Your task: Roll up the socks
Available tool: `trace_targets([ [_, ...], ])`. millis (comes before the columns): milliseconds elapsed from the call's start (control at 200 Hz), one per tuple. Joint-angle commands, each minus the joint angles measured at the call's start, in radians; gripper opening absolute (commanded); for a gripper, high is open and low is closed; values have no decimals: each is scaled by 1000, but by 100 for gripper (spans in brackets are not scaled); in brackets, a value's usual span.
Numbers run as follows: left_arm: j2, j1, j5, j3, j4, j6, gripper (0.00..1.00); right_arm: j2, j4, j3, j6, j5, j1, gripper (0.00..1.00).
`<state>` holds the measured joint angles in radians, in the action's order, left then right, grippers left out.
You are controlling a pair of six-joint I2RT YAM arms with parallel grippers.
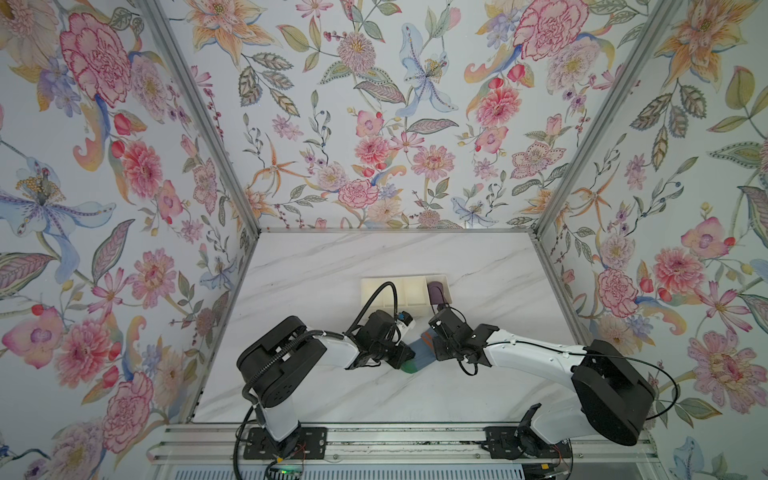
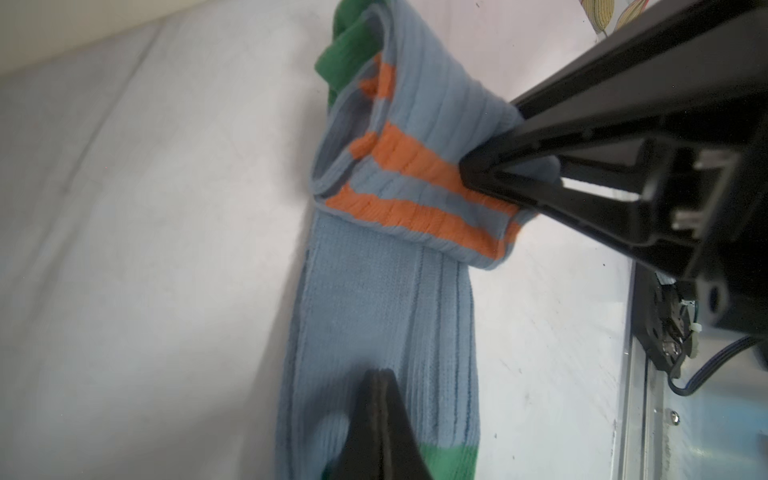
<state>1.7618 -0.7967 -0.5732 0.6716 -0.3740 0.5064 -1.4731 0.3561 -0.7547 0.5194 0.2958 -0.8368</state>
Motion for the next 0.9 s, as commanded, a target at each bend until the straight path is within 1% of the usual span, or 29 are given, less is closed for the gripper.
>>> trace_targets([
  [0,-3,14,-44,-9,84,30,0,-41,90,-41,4,140,-34,12],
  [135,-36,32,-75,-27,39,60,0,-69,121,-67,4,194,-73,12],
  [405,-107,88,-85,-59,43,66,0,-85,138,-93,-2,261,-136,13],
  [601,-104,93,-85,-53,38,68,0,-102,147,-106,-7,303,-185,14],
  [721,-99,94,-85,-44,26,74,0,-131,164,-130,-11,331,-216,16],
  [896,-95,99,-89,-27,21,73,0,-178,183,-165,-23,359,-260,17],
])
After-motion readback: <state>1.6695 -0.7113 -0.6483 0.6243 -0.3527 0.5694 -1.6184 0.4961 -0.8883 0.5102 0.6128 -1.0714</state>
